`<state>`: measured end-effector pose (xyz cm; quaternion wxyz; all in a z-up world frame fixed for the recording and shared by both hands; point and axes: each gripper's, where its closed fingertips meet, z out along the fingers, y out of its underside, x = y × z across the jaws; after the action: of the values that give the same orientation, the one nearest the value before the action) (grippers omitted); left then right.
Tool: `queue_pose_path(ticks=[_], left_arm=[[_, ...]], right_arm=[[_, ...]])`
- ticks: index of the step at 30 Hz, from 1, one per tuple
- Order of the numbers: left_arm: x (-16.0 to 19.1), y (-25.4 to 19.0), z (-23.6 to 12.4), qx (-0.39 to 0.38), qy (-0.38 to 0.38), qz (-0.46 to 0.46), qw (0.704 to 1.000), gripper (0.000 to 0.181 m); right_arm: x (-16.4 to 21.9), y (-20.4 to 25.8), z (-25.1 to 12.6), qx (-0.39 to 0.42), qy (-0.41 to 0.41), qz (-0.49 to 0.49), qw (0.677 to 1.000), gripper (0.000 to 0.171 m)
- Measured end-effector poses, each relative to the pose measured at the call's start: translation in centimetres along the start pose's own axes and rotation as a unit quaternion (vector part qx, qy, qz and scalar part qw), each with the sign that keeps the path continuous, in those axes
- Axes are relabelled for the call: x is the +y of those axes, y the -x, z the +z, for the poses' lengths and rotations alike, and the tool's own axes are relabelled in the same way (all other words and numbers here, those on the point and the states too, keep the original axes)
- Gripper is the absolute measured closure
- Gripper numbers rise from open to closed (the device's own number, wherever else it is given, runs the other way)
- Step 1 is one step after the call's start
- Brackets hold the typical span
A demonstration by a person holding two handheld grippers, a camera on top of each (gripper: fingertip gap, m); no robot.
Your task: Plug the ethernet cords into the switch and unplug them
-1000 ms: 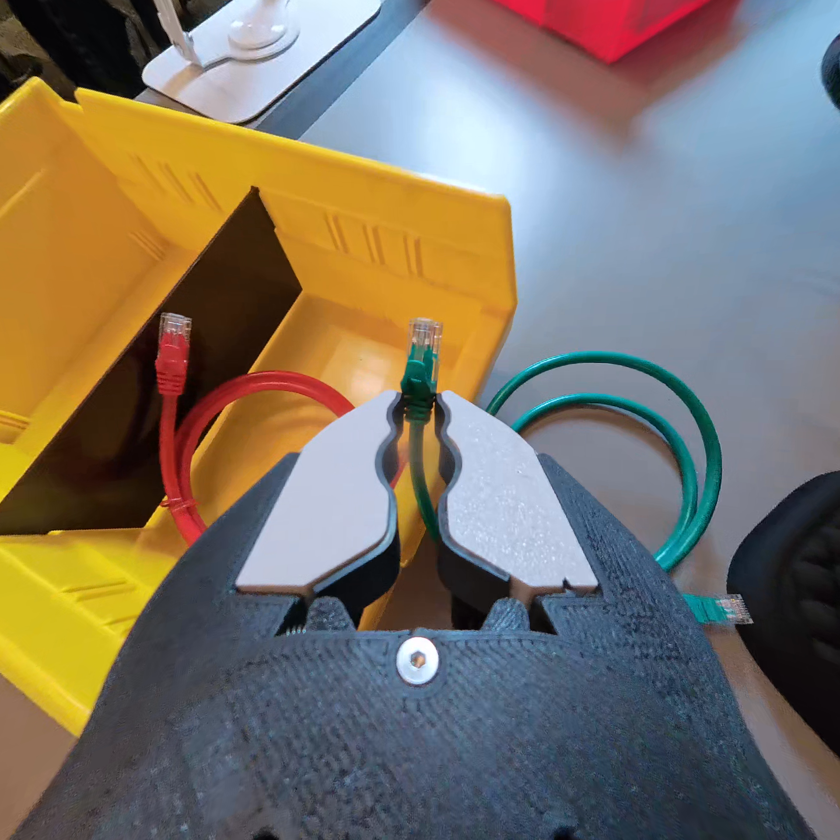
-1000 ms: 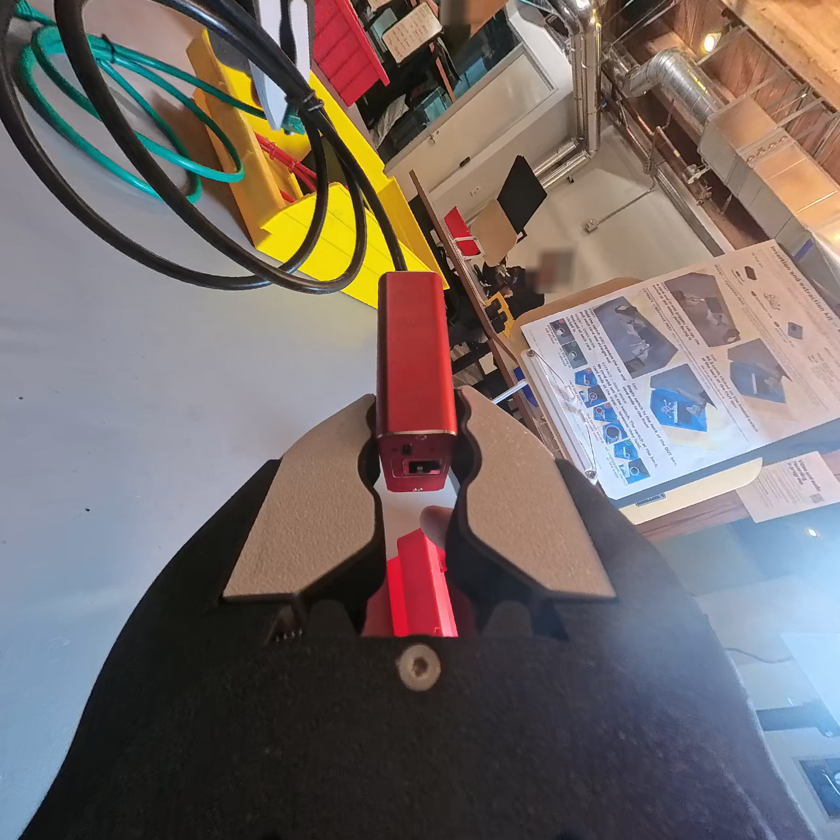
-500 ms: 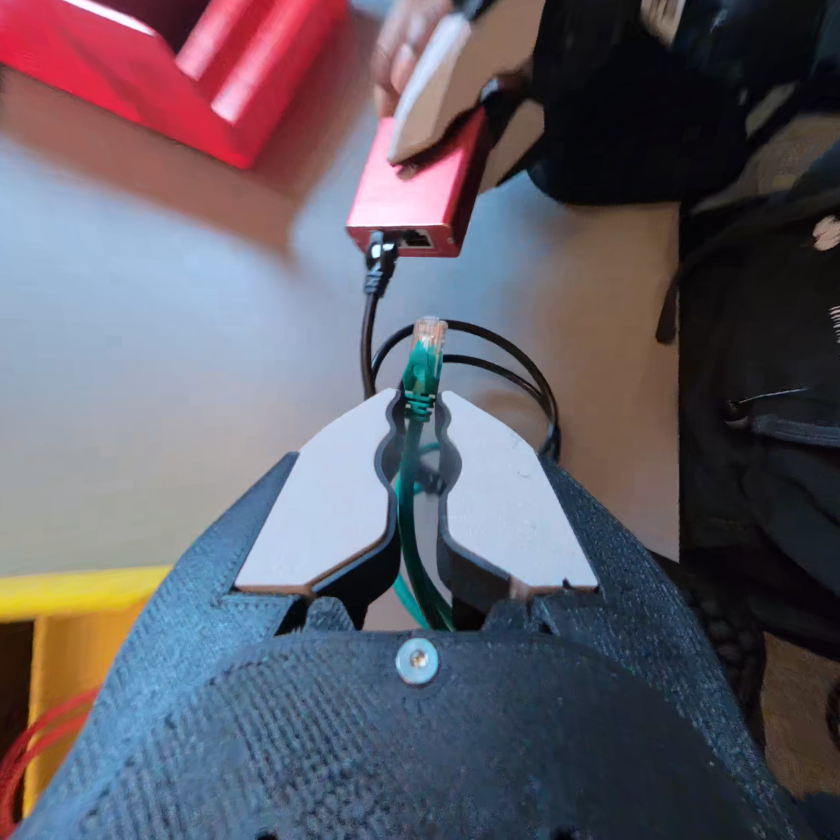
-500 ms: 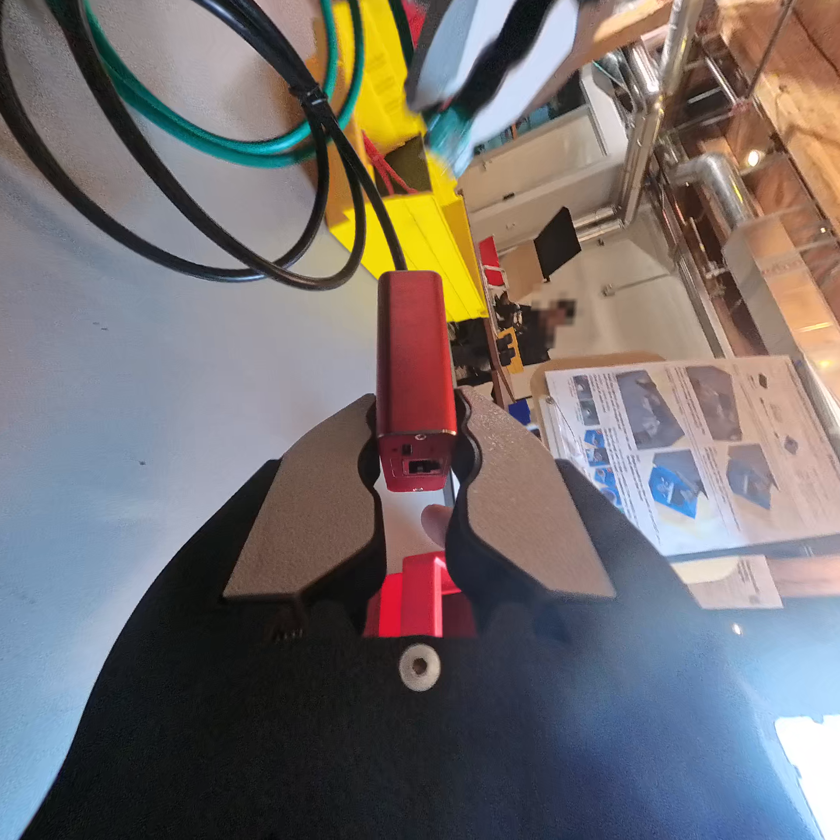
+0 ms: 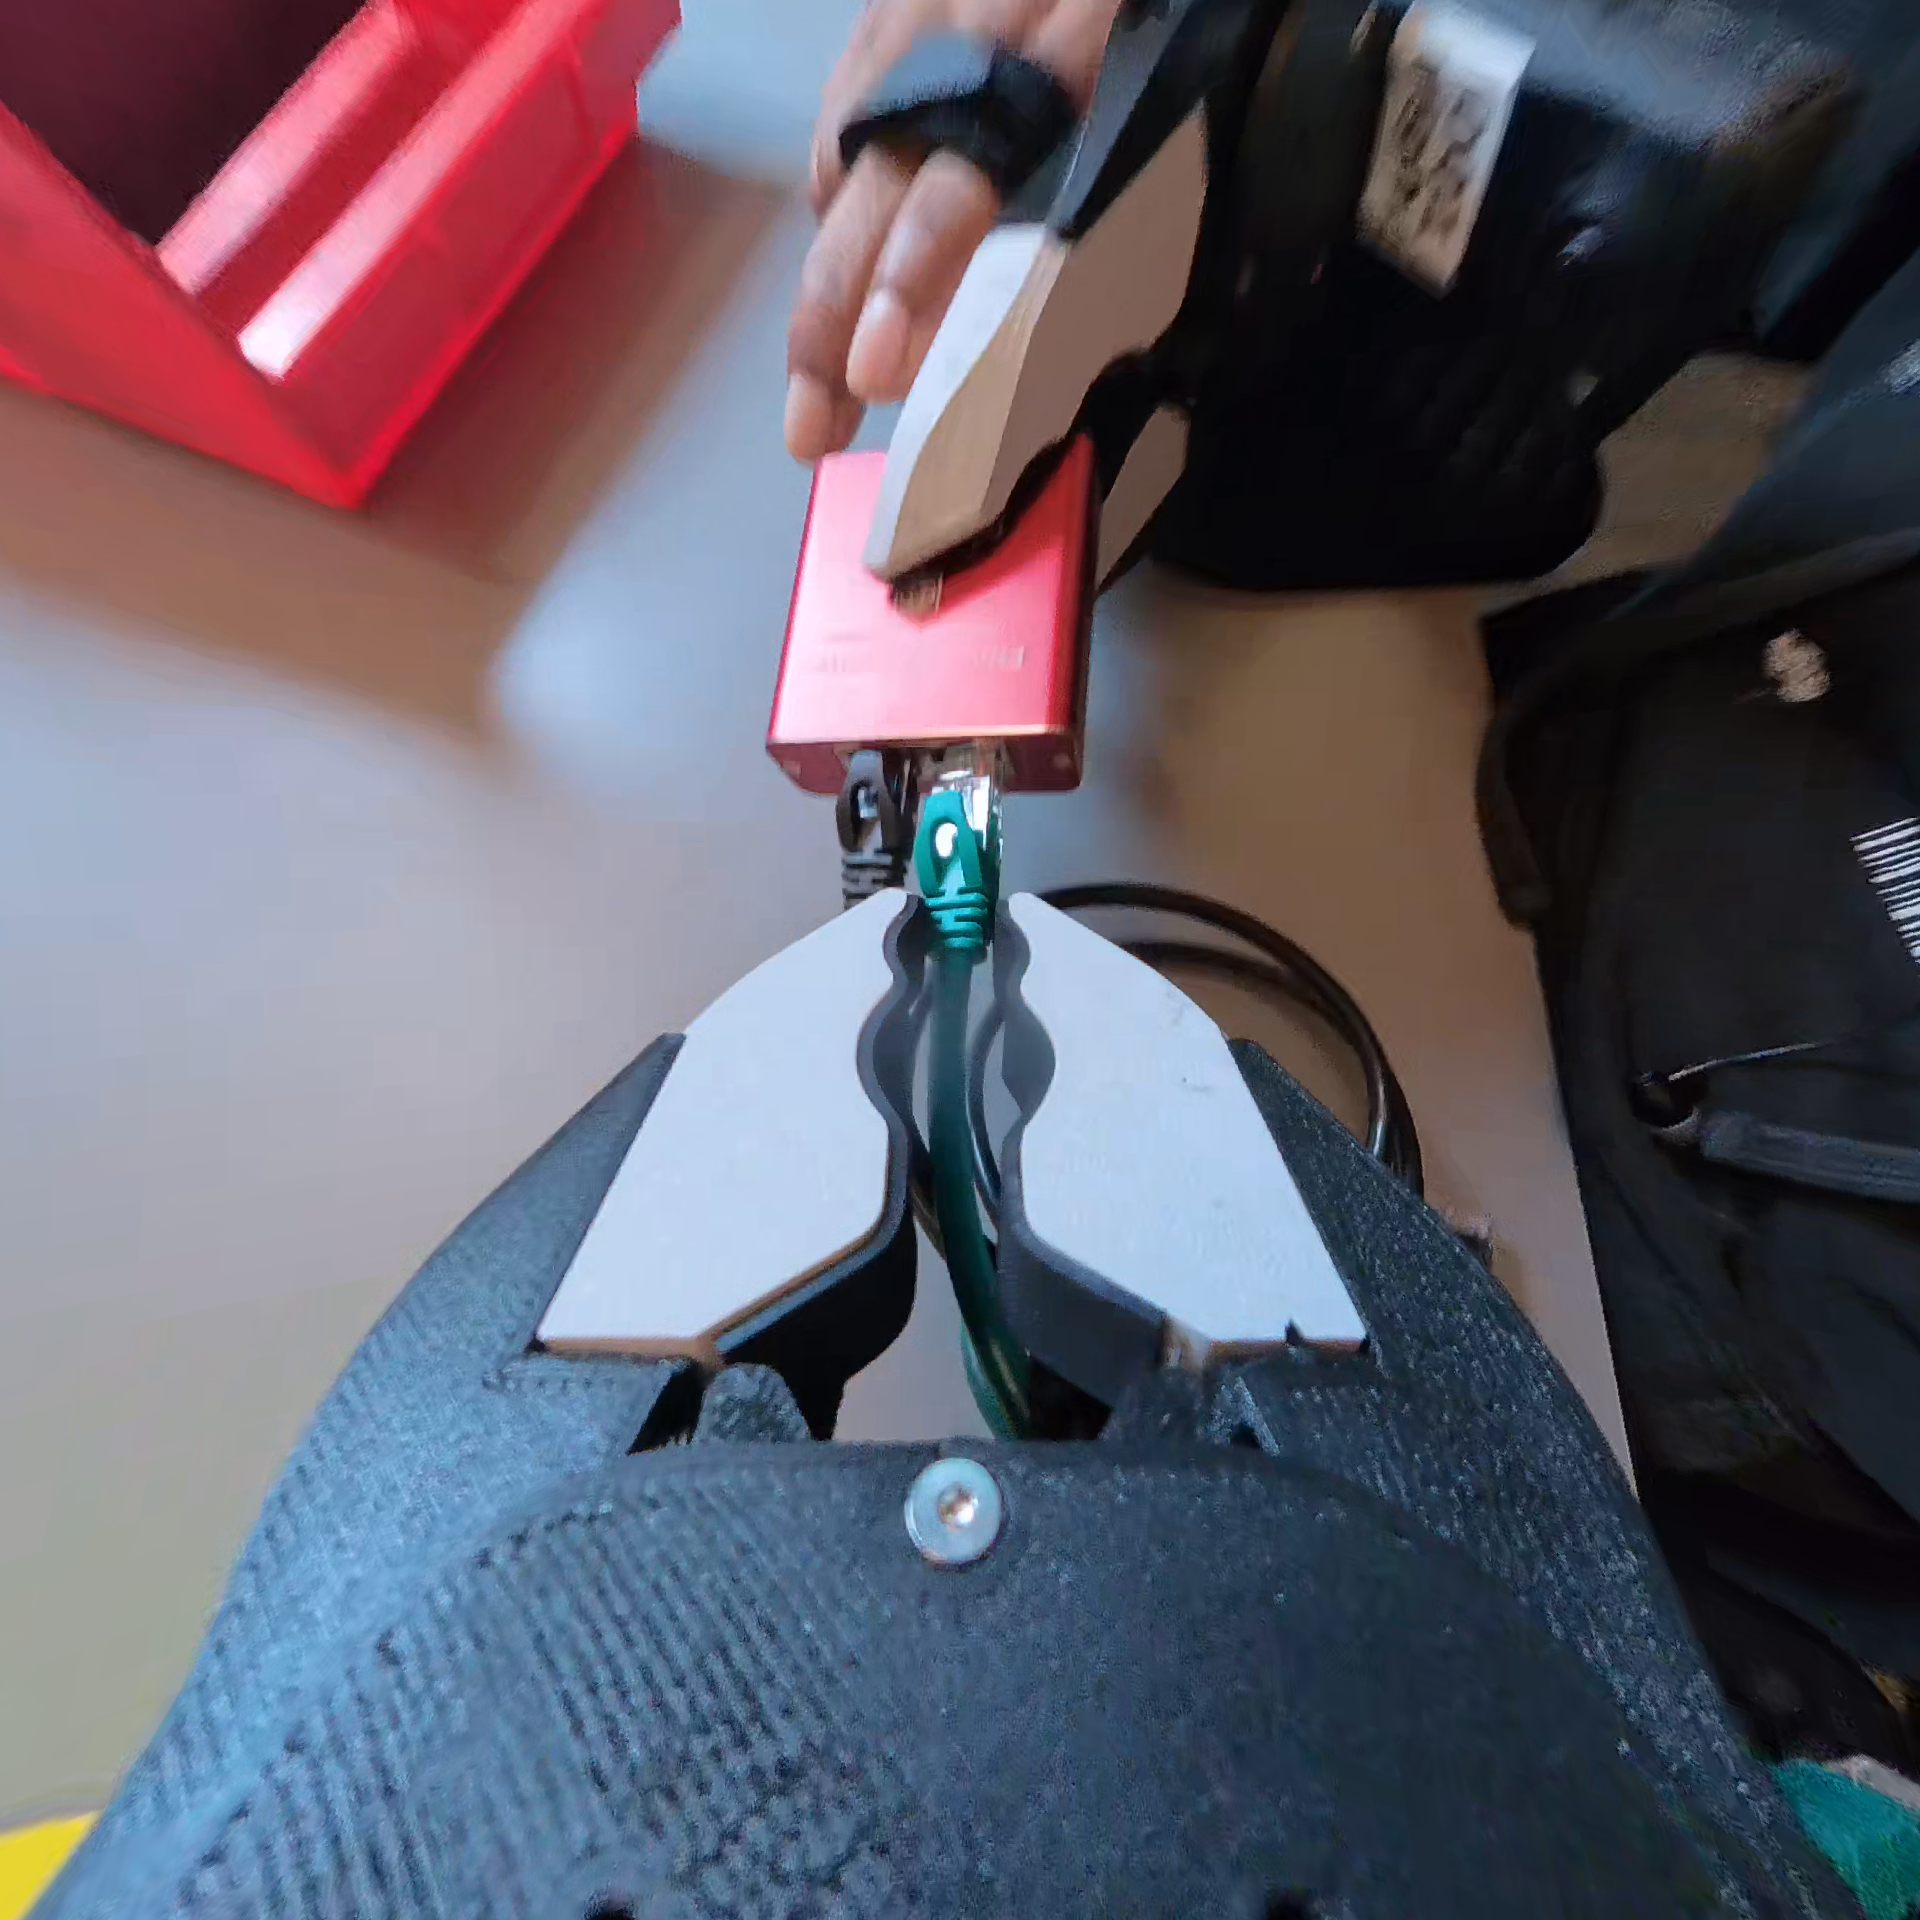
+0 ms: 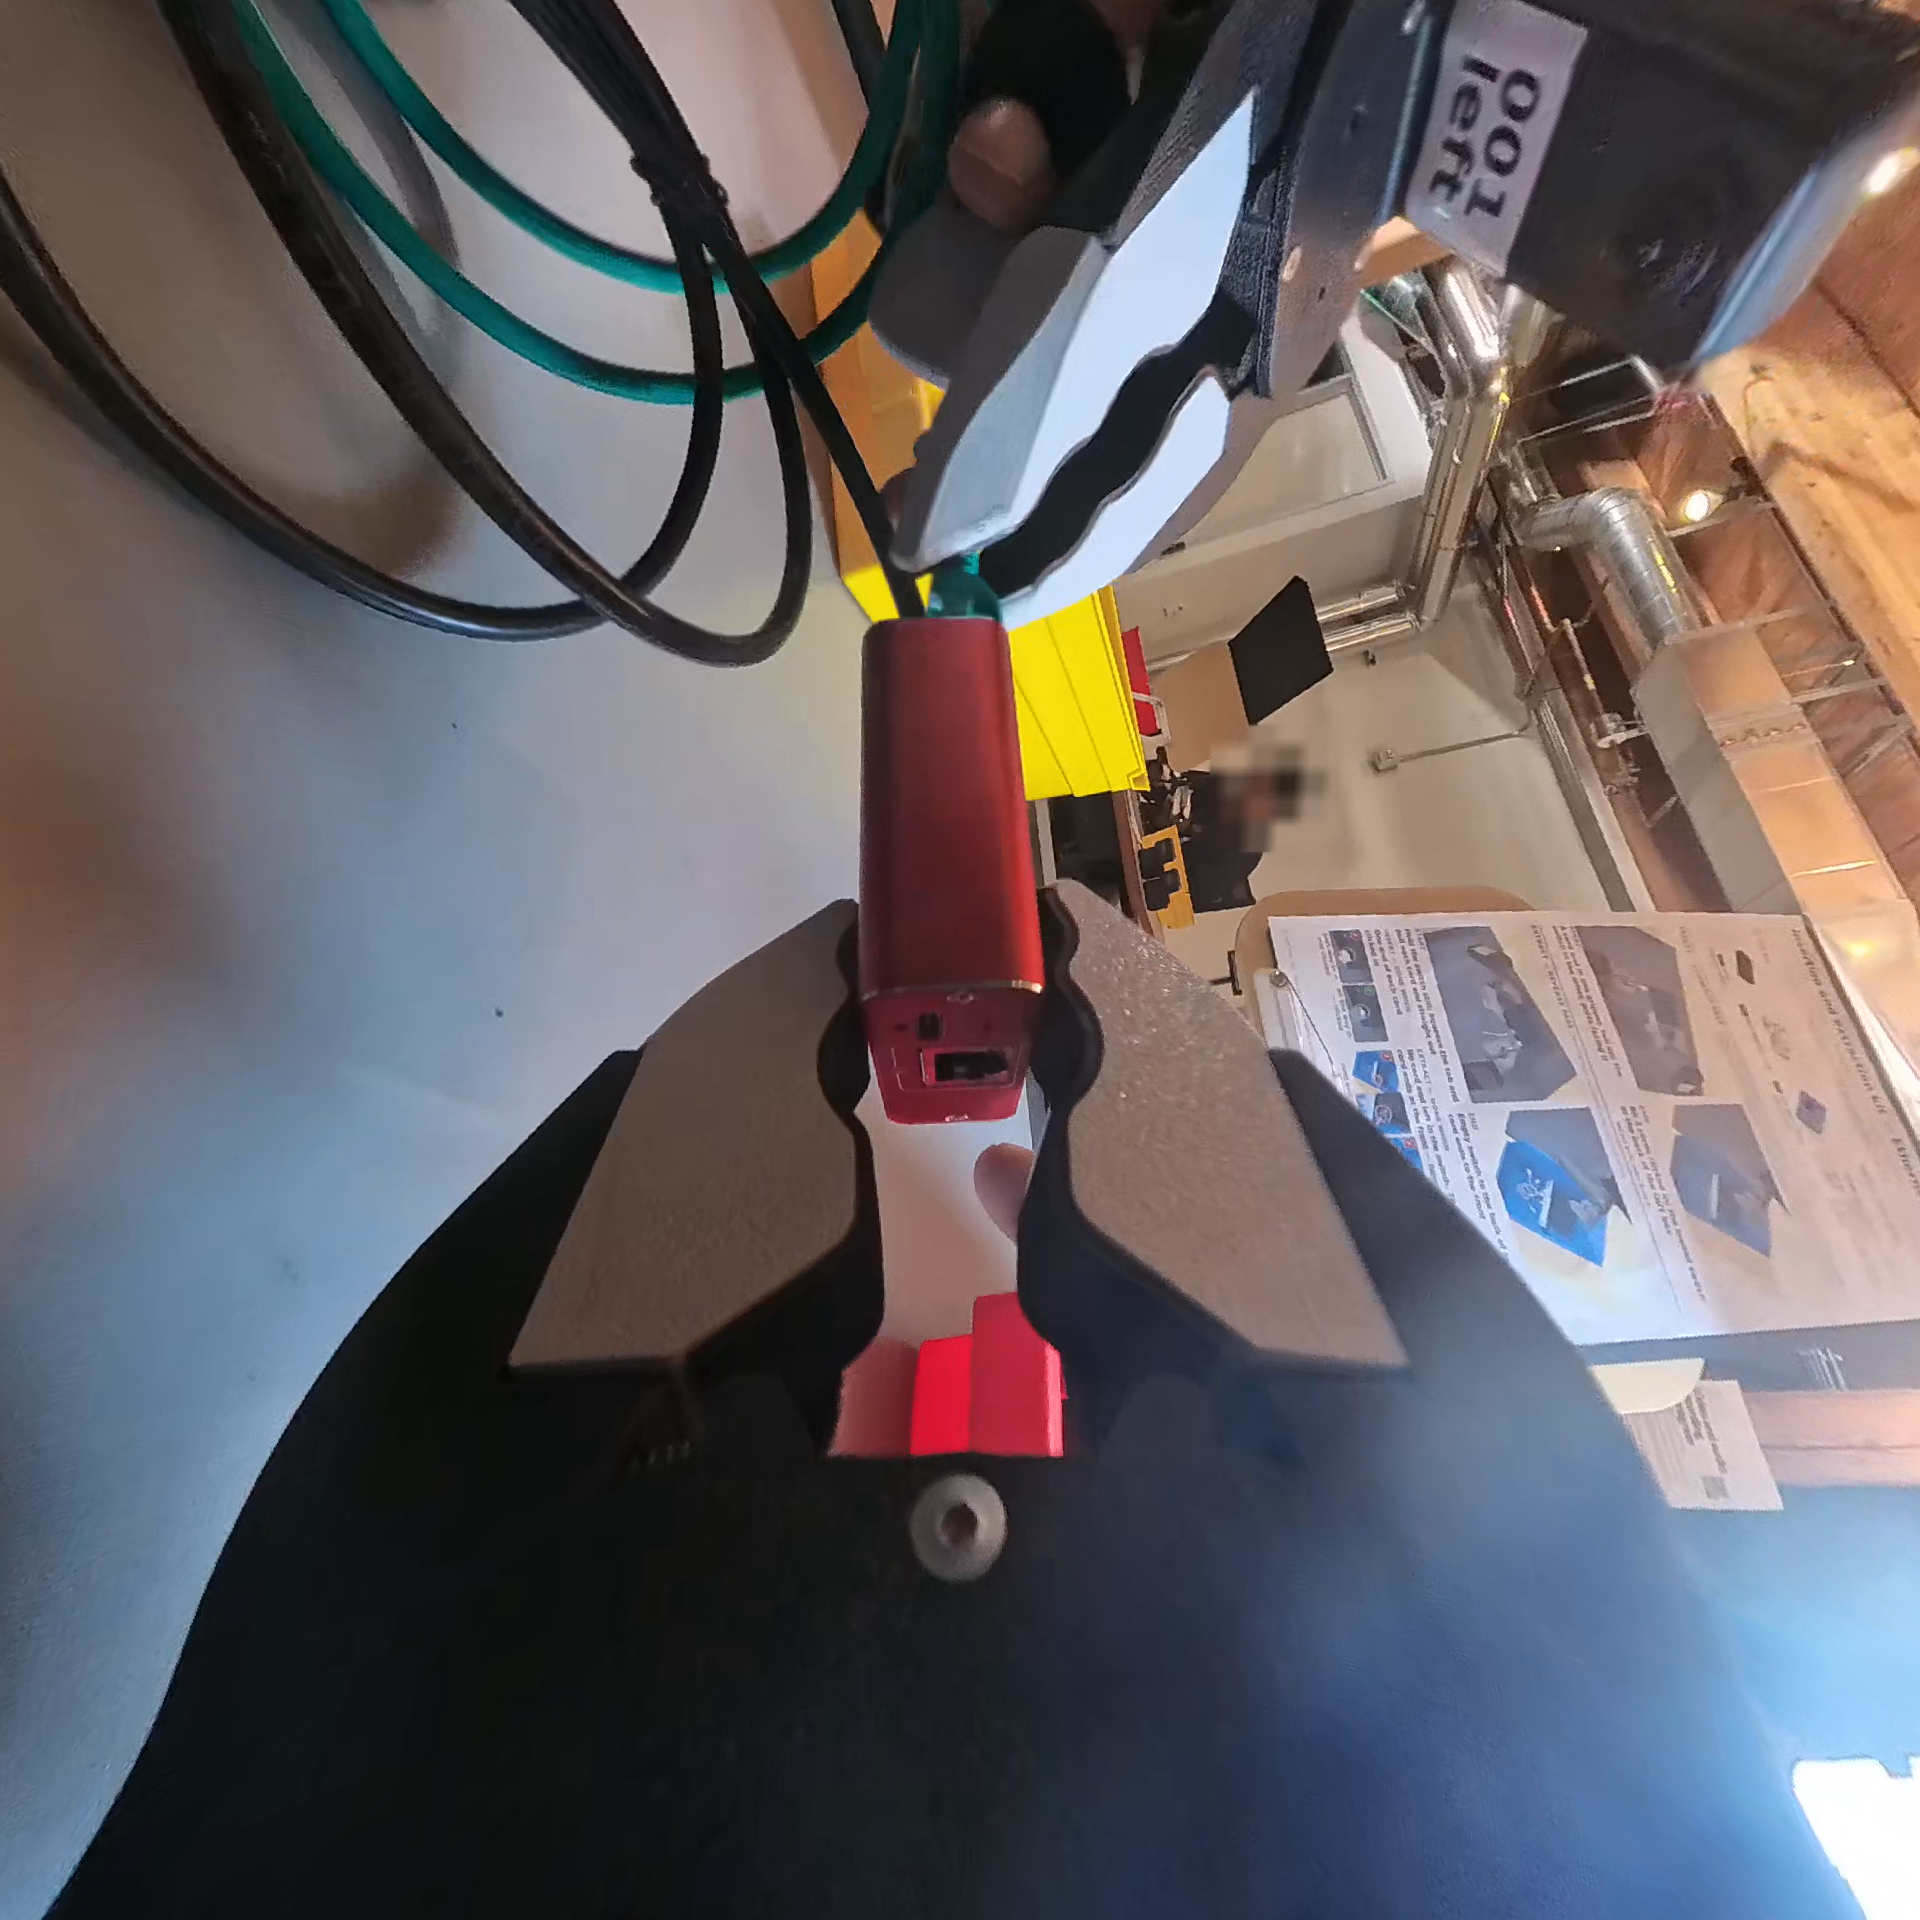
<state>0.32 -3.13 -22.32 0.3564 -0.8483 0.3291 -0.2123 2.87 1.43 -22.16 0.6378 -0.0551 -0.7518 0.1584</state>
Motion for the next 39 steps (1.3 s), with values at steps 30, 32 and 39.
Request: queue_pose_path(ticks=[30, 32, 39], left_arm=[[1.3, -1.4, 1.6, -0.028, 0.001, 0.099, 0.995, 0.170], [1.3, -1.3, 1.4, -0.024, -0.004, 0.093, 0.995, 0.170], [-0.2, -0.1, -0.7, -0.063, -0.071, 0.067, 0.993, 0.158]], right_arm=[[-1.6, 1.9, -0.4, -0.046, -0.032, 0.007, 0.998, 0.144], [-1.5, 1.8, -0.2, -0.045, -0.028, 0.013, 0.998, 0.143], [-0.7, -0.2, 0.5, -0.019, -0.001, 0.046, 0.999, 0.142]])
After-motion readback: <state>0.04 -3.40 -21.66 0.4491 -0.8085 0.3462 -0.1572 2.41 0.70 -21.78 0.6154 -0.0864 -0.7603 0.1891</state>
